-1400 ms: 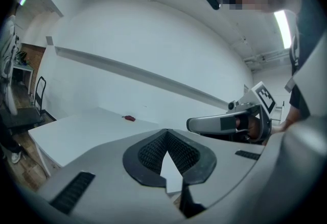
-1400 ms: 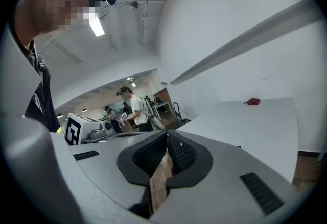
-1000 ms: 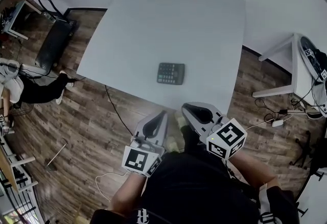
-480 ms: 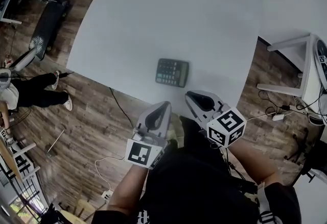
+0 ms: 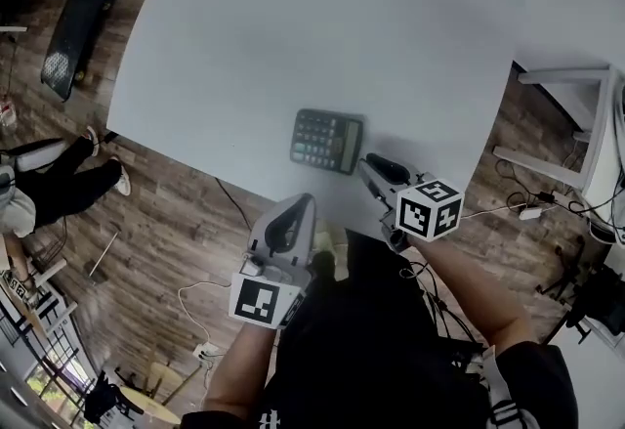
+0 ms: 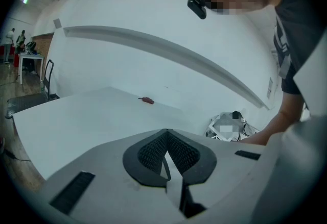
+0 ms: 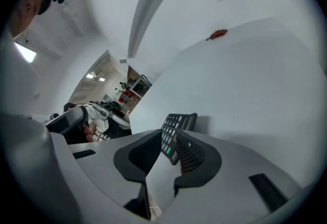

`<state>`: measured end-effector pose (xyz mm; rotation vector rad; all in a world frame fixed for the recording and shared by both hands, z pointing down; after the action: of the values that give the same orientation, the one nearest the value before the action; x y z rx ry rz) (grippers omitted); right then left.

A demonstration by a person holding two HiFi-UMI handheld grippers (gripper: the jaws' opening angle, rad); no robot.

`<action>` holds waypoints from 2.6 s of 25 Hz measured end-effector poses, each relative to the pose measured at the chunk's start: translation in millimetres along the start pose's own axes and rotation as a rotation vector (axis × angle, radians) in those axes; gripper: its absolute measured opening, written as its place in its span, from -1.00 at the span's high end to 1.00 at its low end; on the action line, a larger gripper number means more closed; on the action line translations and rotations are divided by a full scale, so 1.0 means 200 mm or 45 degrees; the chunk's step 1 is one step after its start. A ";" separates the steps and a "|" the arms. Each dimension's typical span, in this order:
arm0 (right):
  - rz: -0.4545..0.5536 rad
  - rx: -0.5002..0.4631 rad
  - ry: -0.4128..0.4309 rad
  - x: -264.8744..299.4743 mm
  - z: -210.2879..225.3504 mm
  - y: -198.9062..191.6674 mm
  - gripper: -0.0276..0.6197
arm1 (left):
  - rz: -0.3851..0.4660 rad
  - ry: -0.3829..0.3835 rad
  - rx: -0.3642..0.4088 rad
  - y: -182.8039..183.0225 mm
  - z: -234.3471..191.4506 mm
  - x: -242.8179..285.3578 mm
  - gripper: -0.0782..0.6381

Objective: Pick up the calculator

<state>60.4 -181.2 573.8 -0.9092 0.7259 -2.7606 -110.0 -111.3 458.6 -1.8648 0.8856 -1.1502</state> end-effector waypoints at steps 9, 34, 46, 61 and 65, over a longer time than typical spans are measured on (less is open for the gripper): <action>-0.094 0.282 0.053 0.15 0.20 -0.07 0.59 | -0.069 0.047 -0.027 -0.05 -0.05 0.06 0.76; -0.179 0.482 0.263 0.28 0.22 -0.05 0.75 | -0.045 0.110 -0.046 -0.07 -0.07 -0.02 0.76; -0.014 0.370 0.376 -0.01 -0.18 0.06 0.75 | 0.048 0.036 0.009 0.00 0.07 -0.25 0.76; 0.193 0.259 0.540 -0.43 -0.74 0.08 0.75 | 0.288 -0.089 0.101 0.16 0.26 -0.65 0.76; 0.248 0.218 0.569 -0.55 -0.88 0.05 0.75 | 0.346 -0.136 0.127 0.18 0.31 -0.77 0.76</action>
<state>44.7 -88.4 389.7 -0.1742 0.5841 -2.8131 -113.3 18.2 347.6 -1.6507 0.9685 -0.9030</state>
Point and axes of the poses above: the fingertips, and each gripper's own axes: x forward along the fingers, z to its right, y out of its top, the point moved 6 cm from there along -x, backward along the fingers, and after that the axes turned 7 degrees about y, right-handed, at the moved point
